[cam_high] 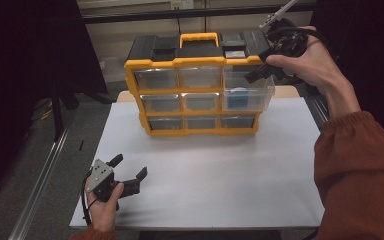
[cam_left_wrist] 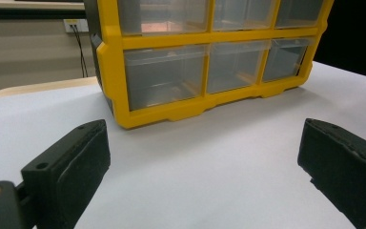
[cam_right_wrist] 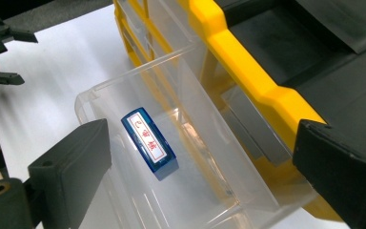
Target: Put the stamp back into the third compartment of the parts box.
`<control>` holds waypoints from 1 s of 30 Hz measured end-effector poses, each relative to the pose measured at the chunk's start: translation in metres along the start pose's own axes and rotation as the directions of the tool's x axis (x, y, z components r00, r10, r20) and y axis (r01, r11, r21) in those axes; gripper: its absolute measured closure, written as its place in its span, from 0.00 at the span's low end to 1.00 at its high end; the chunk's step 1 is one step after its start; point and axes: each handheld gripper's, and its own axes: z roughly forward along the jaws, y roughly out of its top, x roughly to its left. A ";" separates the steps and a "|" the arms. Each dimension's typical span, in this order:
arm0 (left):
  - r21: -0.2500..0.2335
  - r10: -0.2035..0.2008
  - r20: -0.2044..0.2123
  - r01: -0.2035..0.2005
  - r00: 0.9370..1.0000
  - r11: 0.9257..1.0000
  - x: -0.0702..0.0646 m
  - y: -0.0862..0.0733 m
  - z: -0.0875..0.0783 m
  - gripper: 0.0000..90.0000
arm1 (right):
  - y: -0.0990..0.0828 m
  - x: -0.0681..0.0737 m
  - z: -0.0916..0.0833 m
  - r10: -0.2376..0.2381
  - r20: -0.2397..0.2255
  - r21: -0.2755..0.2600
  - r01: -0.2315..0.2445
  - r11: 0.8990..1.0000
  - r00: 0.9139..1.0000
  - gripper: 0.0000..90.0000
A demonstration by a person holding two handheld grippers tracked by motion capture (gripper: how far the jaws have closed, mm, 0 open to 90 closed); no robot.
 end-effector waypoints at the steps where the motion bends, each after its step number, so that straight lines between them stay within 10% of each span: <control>1: -0.001 0.005 0.002 -0.005 1.000 1.000 0.000 0.000 0.000 0.04 | -0.002 -0.001 -0.001 -0.005 -0.003 -0.009 0.005 1.000 1.000 0.04; 30: -0.008 0.012 0.010 -0.012 1.000 1.000 -0.002 0.000 -0.004 0.04 | -0.051 0.006 -0.023 0.020 0.001 -0.051 -0.020 0.999 1.000 0.05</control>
